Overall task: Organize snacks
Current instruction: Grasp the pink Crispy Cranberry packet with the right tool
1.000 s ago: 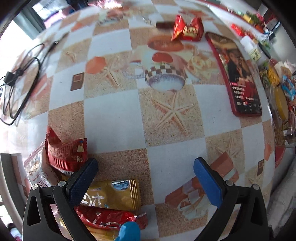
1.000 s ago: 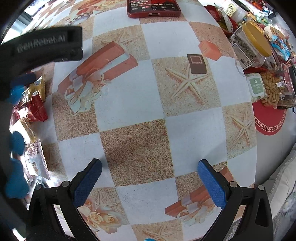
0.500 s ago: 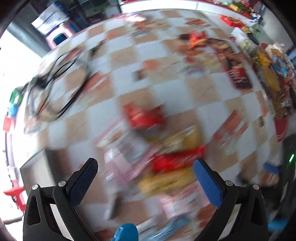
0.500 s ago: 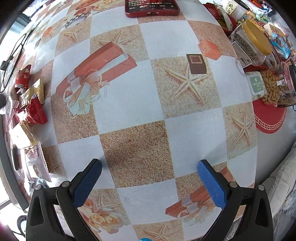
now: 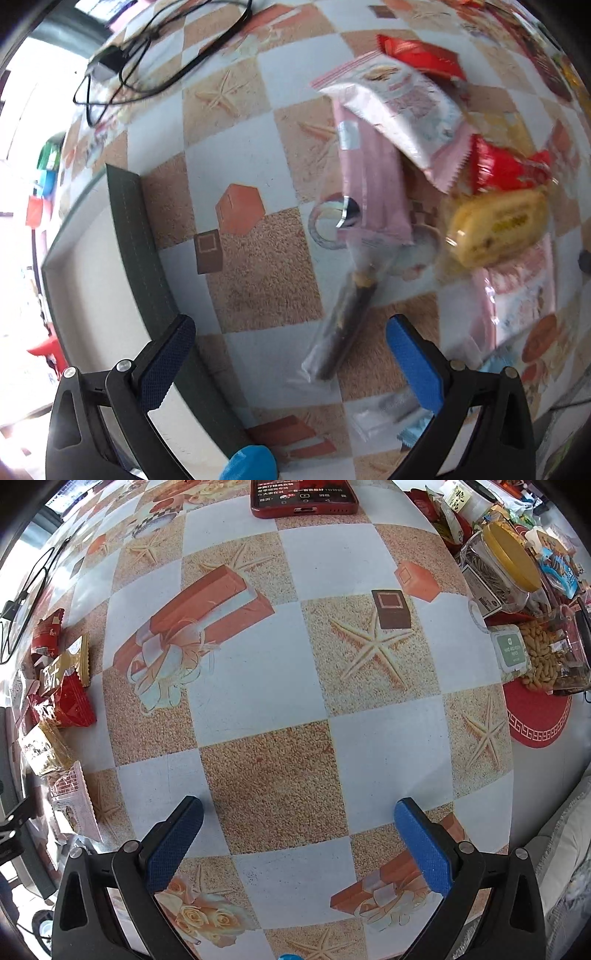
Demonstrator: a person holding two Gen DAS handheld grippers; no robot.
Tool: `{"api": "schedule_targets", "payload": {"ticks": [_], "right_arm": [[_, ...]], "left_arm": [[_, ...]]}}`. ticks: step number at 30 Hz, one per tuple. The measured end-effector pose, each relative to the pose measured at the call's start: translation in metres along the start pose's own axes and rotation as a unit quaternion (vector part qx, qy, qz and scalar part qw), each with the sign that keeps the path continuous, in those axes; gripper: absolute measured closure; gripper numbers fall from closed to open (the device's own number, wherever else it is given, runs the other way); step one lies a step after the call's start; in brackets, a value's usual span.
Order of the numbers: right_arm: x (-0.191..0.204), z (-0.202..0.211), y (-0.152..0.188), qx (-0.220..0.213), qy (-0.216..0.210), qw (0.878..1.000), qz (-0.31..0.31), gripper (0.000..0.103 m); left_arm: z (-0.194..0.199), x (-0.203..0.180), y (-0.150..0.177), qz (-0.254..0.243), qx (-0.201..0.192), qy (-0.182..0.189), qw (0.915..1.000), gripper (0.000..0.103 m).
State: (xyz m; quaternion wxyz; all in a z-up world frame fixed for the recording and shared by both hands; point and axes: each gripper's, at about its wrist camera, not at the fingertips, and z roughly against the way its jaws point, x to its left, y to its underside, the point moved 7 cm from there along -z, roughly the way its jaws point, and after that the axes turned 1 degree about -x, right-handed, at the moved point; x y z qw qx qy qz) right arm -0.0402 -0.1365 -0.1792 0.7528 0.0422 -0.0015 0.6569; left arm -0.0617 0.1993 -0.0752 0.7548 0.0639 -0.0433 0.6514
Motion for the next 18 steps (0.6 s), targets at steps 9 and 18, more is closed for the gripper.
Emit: {"api": "schedule_targets", "payload": {"ticks": [9, 18], "right_arm": [[0.027, 0.003, 0.001, 0.092, -0.033, 0.993, -0.06, 0.0], [0.129, 0.022, 0.007, 0.079, -0.086, 0.991, -0.07, 0.0]], "left_arm": [[-0.01, 0.022, -0.026, 0.013, -0.007, 0.037, 0.9992, 0.0], [-0.024, 0.055, -0.012, 0.042, -0.003, 0.084, 0.9955, 0.0]]}}
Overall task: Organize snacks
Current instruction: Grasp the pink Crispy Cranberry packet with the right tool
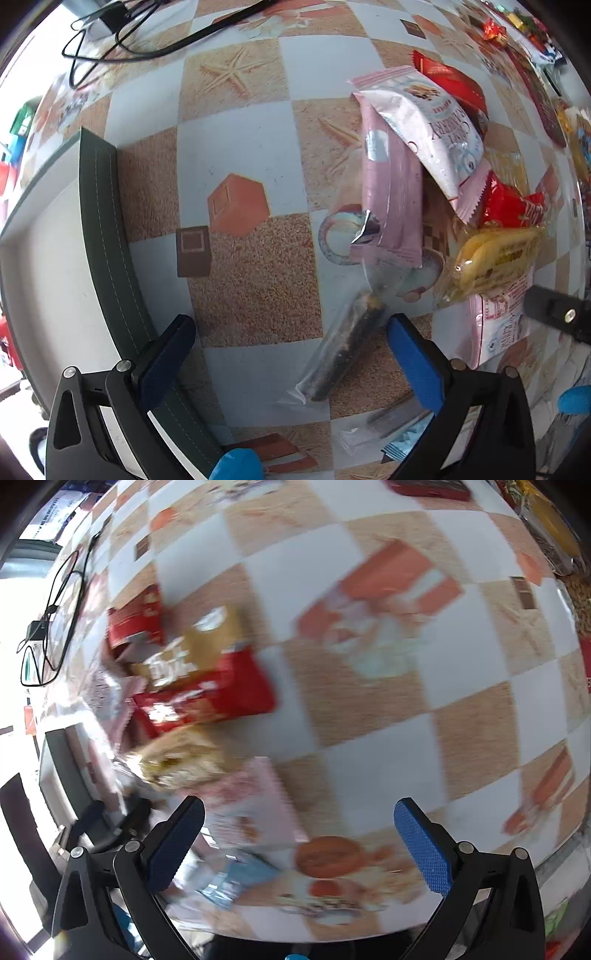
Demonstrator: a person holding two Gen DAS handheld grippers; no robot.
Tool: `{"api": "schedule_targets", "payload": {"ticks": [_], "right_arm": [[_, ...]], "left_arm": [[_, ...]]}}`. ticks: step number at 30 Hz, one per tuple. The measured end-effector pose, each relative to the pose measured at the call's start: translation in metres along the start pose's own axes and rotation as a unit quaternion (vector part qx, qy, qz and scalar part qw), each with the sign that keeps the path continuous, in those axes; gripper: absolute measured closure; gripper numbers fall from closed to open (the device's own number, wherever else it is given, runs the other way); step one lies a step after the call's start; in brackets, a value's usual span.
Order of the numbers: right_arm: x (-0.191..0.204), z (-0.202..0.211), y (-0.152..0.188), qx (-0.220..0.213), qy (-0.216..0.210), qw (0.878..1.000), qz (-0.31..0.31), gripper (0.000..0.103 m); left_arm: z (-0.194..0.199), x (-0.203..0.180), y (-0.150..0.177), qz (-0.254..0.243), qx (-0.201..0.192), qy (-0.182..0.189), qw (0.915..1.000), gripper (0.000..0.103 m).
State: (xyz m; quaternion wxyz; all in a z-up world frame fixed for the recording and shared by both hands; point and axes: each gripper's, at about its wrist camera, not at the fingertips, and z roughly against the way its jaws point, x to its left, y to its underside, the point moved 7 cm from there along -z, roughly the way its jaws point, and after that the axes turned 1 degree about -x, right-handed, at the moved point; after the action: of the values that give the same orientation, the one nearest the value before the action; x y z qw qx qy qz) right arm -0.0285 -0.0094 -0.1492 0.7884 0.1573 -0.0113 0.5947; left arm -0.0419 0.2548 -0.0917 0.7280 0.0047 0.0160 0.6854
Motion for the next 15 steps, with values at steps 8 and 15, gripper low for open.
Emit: {"api": "schedule_targets", "payload": {"ticks": [8, 15], "right_arm": [[0.036, -0.005, 0.021, 0.004, 0.103, 0.988, 0.116, 0.0], [0.002, 0.033, 0.019, -0.024, 0.146, 0.983, 0.108, 0.0]], "left_arm": [[0.004, 0.011, -0.001, -0.002, 0.008, 0.009, 0.9999, 0.0], [0.0, -0.019, -0.003, -0.006, 0.006, 0.002, 1.0, 0.0]]}}
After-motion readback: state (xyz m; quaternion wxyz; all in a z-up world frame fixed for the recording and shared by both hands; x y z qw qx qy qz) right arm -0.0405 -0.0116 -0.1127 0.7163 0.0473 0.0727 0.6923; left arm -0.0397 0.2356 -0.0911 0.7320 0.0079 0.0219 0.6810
